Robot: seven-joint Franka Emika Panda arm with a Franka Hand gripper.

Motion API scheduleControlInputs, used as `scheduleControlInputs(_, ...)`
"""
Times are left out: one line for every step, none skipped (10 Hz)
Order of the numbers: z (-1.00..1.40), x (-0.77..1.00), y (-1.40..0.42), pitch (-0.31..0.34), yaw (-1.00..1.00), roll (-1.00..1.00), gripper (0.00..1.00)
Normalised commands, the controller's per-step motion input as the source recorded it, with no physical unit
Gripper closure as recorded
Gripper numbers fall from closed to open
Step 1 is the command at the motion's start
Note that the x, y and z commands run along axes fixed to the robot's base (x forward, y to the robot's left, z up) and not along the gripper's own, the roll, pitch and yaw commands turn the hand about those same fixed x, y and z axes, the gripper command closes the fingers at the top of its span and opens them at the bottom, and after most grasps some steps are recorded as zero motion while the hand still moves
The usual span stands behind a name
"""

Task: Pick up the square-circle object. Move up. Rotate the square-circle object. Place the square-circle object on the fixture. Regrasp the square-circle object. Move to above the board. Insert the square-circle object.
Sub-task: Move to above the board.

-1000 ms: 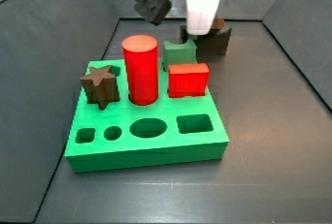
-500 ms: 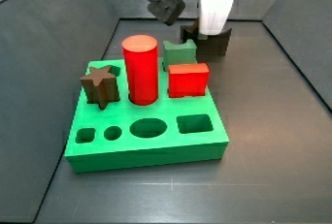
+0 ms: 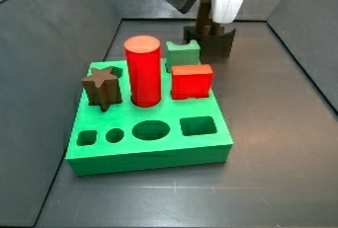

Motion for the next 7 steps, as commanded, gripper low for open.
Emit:
scheduleControlInputs(1.0,0.17,-0.26,0.197,-0.12,0.01,1.0)
scheduleControlInputs(1.0,0.17,-0.26,0.216,-0.11,0.01,1.0)
scheduleControlInputs(1.0,0.16,-0.23,0.255,-0.07,0.01,1.0)
scheduleControlInputs(1.0,0.16,-0.21,0.265,-0.03,-0.01,1.0)
scheduleControlInputs(1.0,0.15,-0.19,0.258,0.02,-0.02,1.0)
scheduleControlInputs(1.0,0.15,-0.17,0.235,0.04,-0.03,1.0)
scheduleControlInputs(1.0,0.13,-0.16,0.206,0.06,-0.03,1.0)
